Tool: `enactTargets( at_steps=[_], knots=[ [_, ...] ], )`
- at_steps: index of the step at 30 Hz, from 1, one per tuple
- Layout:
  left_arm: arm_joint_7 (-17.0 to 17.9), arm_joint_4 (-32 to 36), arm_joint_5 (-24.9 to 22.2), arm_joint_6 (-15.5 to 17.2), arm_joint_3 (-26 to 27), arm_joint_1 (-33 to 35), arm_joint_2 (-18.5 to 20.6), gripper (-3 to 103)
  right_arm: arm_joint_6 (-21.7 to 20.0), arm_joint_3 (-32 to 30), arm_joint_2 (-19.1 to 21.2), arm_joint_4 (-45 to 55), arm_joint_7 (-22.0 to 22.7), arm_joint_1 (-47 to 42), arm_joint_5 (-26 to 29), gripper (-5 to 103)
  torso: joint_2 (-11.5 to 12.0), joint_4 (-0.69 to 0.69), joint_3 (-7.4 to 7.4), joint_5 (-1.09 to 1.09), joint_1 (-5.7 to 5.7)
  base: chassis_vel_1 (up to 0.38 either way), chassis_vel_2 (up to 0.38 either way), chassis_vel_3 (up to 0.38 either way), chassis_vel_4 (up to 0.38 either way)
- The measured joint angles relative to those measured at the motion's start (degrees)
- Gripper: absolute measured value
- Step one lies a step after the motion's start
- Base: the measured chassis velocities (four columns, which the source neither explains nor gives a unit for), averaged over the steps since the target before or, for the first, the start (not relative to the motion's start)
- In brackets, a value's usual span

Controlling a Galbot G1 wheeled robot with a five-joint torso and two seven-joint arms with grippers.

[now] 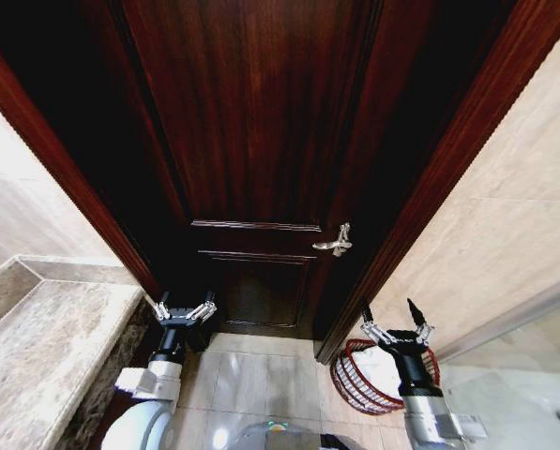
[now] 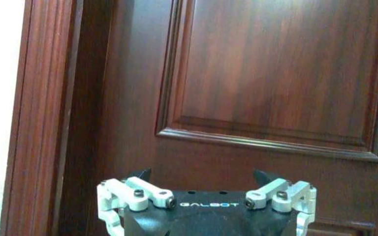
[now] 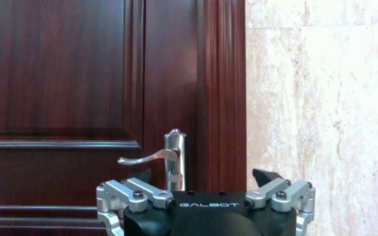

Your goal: Discard the used towel into the hamper.

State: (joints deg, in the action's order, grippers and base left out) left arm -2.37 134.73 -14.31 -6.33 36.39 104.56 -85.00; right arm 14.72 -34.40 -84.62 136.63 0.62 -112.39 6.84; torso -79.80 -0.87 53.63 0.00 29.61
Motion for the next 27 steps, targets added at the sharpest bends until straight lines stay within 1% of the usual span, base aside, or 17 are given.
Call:
enactTargets(
  at_steps=[6,12,15,16,17,19,20,22,25,27],
  knots=[
    [0.0,0.0,0.0,0.0,0.0,0.0,0.0,100,0.0,0.0,0.0,0.0,0.0,0.0,0.0,100,0.0,0.0,0.0,0.0,0.01,0.084,-0.087,-0.097,0.101],
    [0.0,0.0,0.0,0.0,0.0,0.0,0.0,100,0.0,-0.01,0.0,0.0,0.0,0.0,0.0,100,0.0,0.0,0.0,0.01,-0.02,0.193,-0.185,-0.19,0.201],
    [0.0,0.0,0.0,0.0,0.0,0.0,0.0,100,0.0,0.0,0.0,0.01,0.0,0.0,0.0,100,-0.01,0.01,-0.01,-0.03,-0.04,0.213,-0.201,-0.209,0.228],
    [0.0,0.0,0.0,0.0,0.0,0.01,0.0,100,0.0,0.0,0.0,0.0,0.0,0.0,0.0,100,-0.03,-0.01,-0.02,0.02,-0.07,0.223,-0.182,-0.155,0.167],
    [0.0,0.0,0.0,0.0,0.0,0.01,0.0,100,0.0,-0.01,0.0,0.01,0.0,-0.02,0.0,100,-0.05,0.01,-0.04,0.01,-0.08,0.125,-0.143,-0.155,0.167],
    [0.0,0.0,0.0,0.0,0.0,0.01,-0.01,100,0.0,0.0,0.0,0.01,0.0,-0.01,0.0,100,-0.05,0.0,-0.04,0.0,-0.09,0.125,-0.143,-0.13,0.144],
    [0.0,0.0,0.0,0.0,0.01,0.02,0.0,100,0.0,0.0,0.0,0.01,0.0,-0.01,0.0,100,-0.05,-0.01,-0.04,-0.04,-0.08,0.055,-0.041,-0.105,0.047],
    [0.0,0.0,0.0,0.0,0.0,0.0,0.0,100,0.0,-0.01,0.0,0.01,0.0,-0.01,0.0,100,-0.04,0.01,-0.02,0.03,-0.06,0.015,-0.025,-0.059,0.007],
    [0.0,0.0,0.0,0.0,0.0,-0.01,0.0,100,0.0,0.0,0.0,0.01,0.0,0.01,0.0,100,0.0,0.0,0.01,-0.02,0.01,-0.088,0.007,0.024,-0.04],
    [0.0,0.0,0.0,0.0,0.0,-0.01,0.0,100,0.0,0.0,0.0,0.01,0.0,0.01,0.0,100,0.01,-0.01,0.02,0.01,0.04,-0.07,0.017,0.023,-0.098]
  ],
)
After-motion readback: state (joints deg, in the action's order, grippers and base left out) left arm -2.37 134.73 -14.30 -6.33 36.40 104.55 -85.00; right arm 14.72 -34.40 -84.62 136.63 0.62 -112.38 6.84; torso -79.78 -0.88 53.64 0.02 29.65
